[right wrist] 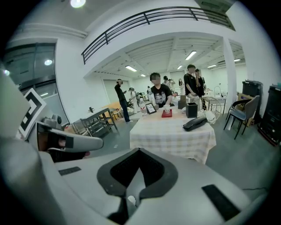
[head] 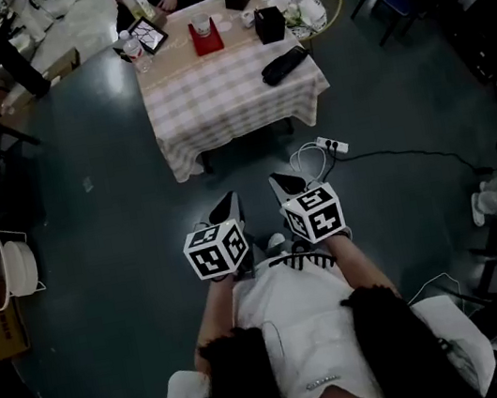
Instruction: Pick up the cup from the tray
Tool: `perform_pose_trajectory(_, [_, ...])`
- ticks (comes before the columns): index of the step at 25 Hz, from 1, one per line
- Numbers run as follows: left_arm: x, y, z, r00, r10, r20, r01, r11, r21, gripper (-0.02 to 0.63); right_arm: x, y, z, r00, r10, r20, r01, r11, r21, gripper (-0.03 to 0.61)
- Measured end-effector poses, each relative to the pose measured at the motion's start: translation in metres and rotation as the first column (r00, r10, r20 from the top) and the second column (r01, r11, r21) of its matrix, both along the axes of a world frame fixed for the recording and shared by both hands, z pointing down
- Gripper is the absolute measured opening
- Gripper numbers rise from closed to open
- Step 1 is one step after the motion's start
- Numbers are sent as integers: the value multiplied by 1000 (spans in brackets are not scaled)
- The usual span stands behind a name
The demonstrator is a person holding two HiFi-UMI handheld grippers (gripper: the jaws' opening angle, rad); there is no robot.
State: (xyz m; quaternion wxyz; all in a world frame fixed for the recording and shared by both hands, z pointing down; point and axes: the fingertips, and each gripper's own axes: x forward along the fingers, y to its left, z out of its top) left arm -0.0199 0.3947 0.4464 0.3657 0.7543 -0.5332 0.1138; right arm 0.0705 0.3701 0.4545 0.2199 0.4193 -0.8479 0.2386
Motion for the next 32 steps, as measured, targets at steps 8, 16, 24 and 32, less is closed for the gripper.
perform_pose_trajectory(8, [-2,-13,-2,1000,10,5,-9,1000,-11,6,-5,-14,-15,993,-28,116,27,1000,14,156])
perform_pose_trajectory(16, [-5,-59,8,999,48,17,-48,999,-15,6,-8,-56,-18,990,-19,140,11,998,58,221])
perform_pose_trajectory(24, [-27,-152,5,998,60,29,-61,998,8,8,-20,-146,-21,996,9,94,-18,996,93,285])
perform_pose_trajectory(32, [-64,-249,7,998,67,12,-66,998,-10,8,-50,-238,-27,996,43,81,-51,994,102,298])
